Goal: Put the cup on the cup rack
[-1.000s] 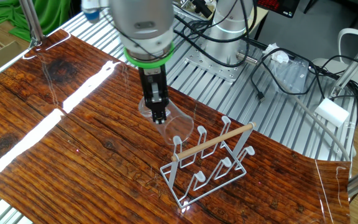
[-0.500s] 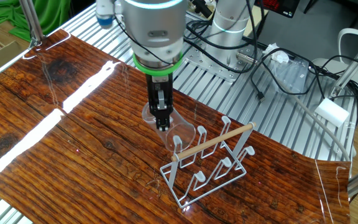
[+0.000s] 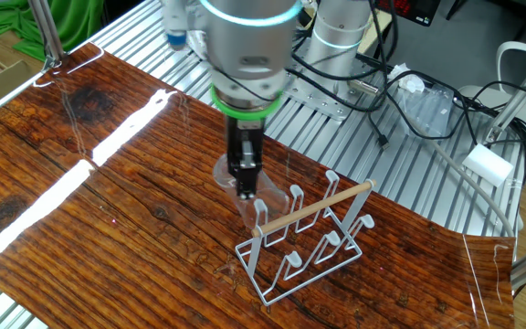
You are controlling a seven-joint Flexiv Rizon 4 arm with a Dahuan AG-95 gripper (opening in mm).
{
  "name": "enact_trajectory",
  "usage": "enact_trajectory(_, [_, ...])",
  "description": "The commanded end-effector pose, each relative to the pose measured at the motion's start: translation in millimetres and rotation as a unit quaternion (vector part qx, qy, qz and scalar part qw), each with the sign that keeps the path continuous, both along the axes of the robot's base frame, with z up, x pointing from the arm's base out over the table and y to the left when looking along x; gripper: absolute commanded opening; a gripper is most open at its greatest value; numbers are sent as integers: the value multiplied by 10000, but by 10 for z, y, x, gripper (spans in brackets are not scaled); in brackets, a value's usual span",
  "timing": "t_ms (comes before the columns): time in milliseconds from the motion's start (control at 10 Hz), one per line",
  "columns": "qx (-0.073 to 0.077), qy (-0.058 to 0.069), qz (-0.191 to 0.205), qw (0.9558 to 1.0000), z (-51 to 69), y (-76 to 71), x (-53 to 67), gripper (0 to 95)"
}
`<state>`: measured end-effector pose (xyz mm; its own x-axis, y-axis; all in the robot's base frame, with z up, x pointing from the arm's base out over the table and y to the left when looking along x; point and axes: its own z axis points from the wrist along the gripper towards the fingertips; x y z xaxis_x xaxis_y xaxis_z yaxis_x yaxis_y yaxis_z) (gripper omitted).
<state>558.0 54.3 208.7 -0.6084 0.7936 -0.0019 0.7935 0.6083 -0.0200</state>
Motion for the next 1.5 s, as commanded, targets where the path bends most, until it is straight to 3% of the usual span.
enact_trajectory(100, [-81,-80,-15,9999,-55,37,-12,0])
enact_trajectory(200, [-52,-73,-5,10000,-59,39,-10,0])
enact_trajectory(800, [-297,-284,53,9991,-191,123,-8,0])
enact_trajectory(1500, [-444,-458,118,9979,-350,194,-62,0])
